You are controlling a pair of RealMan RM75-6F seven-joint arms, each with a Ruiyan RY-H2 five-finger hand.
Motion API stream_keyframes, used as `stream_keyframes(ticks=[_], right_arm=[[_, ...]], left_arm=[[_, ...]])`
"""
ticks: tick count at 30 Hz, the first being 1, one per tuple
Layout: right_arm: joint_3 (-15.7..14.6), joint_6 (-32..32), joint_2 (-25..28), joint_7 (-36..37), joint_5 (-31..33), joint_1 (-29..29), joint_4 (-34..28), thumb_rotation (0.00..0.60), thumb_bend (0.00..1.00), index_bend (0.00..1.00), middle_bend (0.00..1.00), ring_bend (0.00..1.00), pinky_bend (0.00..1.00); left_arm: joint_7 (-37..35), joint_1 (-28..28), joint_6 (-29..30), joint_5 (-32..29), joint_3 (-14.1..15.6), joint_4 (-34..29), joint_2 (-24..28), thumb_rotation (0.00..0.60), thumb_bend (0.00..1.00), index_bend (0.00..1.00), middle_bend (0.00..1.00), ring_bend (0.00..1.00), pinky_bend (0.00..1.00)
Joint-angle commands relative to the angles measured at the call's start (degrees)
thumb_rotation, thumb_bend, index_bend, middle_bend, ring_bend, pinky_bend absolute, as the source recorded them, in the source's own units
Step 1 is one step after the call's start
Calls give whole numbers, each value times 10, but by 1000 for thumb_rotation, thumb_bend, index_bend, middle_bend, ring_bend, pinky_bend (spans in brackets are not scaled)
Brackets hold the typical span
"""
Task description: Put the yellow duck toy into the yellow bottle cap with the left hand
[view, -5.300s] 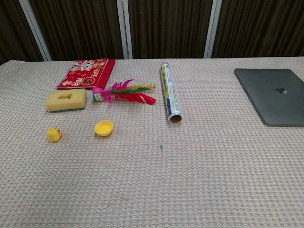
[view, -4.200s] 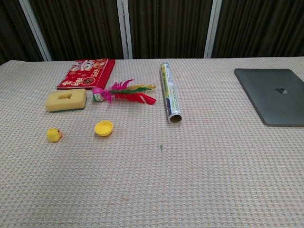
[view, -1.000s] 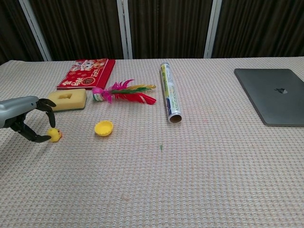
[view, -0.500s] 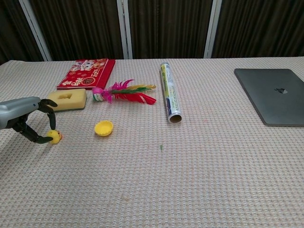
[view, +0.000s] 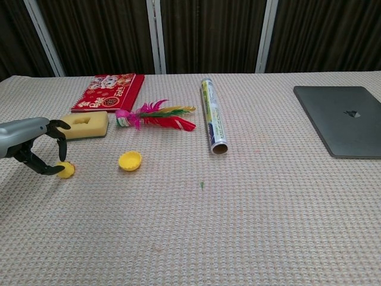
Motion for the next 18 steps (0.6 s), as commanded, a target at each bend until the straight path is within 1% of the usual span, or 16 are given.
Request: stream_keyframes(ticks=[1,6,18], right_arm=[[0,0,0,0,0,0,0,600,20,313,8,0,0],[0,0,0,1,0,0,0,600,20,313,8,0,0],[-1,1,1,4,-1,-1,0,600,21,313,8,0,0]], left_arm=[[2,0,-1,-2,1,-1,2,600,308,497,21,45,0],[-2,1,-1,-6,1,1,4,600,243,472,14,42,0],[10,-5,-5,-19,4,10,-2,600,239,460,11,39,0]])
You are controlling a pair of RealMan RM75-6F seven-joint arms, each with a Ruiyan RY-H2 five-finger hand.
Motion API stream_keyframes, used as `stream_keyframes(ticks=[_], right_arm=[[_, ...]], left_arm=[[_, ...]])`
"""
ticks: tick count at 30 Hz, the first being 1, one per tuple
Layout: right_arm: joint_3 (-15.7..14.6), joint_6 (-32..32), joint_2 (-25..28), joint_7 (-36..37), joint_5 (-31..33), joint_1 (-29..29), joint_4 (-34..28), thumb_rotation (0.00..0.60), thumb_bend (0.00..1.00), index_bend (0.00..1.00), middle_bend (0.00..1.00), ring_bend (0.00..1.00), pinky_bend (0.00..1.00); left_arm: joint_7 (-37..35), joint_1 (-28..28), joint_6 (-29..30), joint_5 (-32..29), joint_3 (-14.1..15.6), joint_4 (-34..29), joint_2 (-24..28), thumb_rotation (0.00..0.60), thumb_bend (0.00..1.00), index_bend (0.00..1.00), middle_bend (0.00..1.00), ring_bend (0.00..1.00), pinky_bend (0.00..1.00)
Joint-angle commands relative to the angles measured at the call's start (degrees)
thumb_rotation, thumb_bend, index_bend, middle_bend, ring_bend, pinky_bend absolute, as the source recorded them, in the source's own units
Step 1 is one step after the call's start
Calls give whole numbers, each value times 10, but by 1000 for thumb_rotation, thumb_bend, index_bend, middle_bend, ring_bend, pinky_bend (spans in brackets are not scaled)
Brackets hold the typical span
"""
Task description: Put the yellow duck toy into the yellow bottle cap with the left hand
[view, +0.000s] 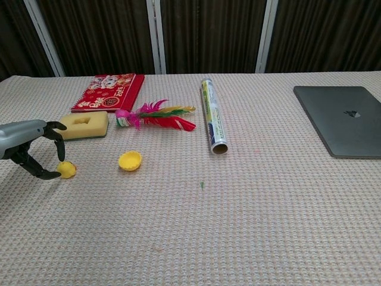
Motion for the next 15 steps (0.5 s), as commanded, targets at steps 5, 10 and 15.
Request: stream_keyframes(ticks=[5,10,15], right_arm=[[0,-2,0,2,2,0,1,600,20,313,8,0,0],[0,-1,1,5,2,0,1,600,20,313,8,0,0],[0,0,1,6,1,-1,2,600,20,313,8,0,0]], left_arm=[[10,-7,-1,-8,-2,10,-12,600,240,460,11,39,0],[18,-12,-2,-9,0,15,-19,600,240,461,10,39,0],[22,-14,0,-11,0,14,-22,600,247,469,10,41,0]])
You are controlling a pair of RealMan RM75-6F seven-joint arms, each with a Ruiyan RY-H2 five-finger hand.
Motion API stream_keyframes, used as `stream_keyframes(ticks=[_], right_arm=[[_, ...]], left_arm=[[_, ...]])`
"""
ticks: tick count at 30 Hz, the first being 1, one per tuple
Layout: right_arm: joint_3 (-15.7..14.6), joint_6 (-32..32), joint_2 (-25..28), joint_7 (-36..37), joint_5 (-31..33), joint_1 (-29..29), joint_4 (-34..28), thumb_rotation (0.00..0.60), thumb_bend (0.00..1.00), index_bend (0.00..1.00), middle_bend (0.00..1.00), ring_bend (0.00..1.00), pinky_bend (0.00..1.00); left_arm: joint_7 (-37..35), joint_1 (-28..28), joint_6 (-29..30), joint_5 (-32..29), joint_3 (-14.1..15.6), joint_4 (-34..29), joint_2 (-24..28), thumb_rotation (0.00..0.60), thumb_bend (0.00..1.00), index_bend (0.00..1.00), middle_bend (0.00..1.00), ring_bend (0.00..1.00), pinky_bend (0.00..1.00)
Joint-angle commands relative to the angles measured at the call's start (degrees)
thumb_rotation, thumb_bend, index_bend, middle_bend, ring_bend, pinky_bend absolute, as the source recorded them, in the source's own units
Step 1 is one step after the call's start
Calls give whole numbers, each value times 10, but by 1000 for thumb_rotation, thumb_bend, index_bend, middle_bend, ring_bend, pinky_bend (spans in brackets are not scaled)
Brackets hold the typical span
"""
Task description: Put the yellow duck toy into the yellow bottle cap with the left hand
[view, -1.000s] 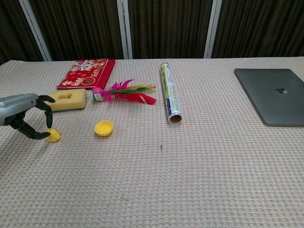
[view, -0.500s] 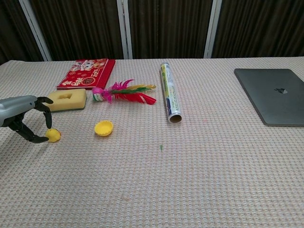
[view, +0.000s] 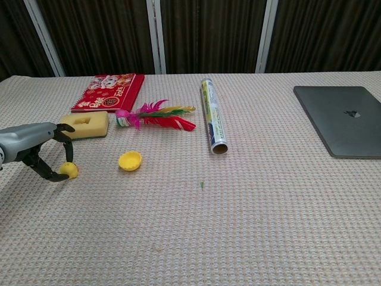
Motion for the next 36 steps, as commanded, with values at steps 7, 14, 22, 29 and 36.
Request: stream_keyframes(ticks=[7,14,22,29,36], right_arm=[[0,1,0,0,0,0,0,600,20,313,8,0,0],[0,0,0,0,0,0,0,600,20,313,8,0,0],[0,0,0,-1,0,0,-1,600,20,314,8,0,0],[2,2,-1,-4,1,-1,-1,600,20,314,8,0,0],[2,3,-2,-6,-1,0,1,600,20,313,8,0,0]], left_arm=[[10,-2,8,0,2,-1,-3,600,283,513,11,42,0],[17,-2,16,1,3,-1,-4,600,302,532,12,42,0],[11,-4,29,7,-12,-21,11,600,312,547,11,43,0],[10,-13,38,7,-34,-48,26,600,316,550,12,43,0],[32,-35,42,5,-45,-53,5,600,317,550,17,43,0]])
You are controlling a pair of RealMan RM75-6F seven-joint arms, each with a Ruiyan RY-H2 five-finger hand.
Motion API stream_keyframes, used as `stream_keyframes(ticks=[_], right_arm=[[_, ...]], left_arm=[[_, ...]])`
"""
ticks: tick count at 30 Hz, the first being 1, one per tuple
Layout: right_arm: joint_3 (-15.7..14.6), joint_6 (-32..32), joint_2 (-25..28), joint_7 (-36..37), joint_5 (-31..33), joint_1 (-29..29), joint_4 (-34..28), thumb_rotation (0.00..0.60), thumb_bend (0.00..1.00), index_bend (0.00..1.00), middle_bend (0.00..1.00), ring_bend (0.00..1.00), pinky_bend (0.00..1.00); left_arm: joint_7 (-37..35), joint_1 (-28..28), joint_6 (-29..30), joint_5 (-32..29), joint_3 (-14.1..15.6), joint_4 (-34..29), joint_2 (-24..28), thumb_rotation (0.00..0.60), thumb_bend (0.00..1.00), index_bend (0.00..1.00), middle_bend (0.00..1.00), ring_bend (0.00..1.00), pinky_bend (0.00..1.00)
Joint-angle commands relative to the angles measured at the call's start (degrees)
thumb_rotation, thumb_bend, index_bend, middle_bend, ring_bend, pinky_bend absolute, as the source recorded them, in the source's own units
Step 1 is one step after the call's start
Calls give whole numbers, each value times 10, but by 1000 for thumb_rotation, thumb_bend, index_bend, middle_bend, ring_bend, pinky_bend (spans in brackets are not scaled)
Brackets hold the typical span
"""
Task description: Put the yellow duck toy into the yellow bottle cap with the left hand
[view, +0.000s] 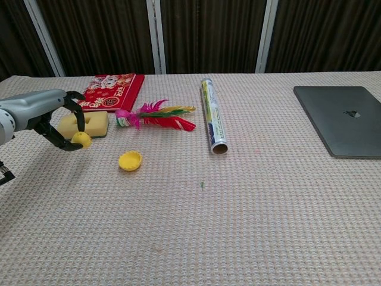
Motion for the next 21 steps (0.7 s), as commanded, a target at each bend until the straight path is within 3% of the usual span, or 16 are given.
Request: stream_keyframes(ticks=[1,9,21], right_arm=[[0,0,0,1,0,0,1,600,20,314,8,0,0],[-1,1,0,7,-5,1,4,600,20,314,8,0,0],[-2,4,0,17,-11,2,8,600,20,314,8,0,0]], left_arm=[[8,-10,2,-3,-6,0,-13,600,316,549,17,43,0],[31,-38,5,-18,-19,7,-48,600,316,549,21,43,0],[53,-51,15,-38,-16,4,-71,600,316,549,22,44,0]])
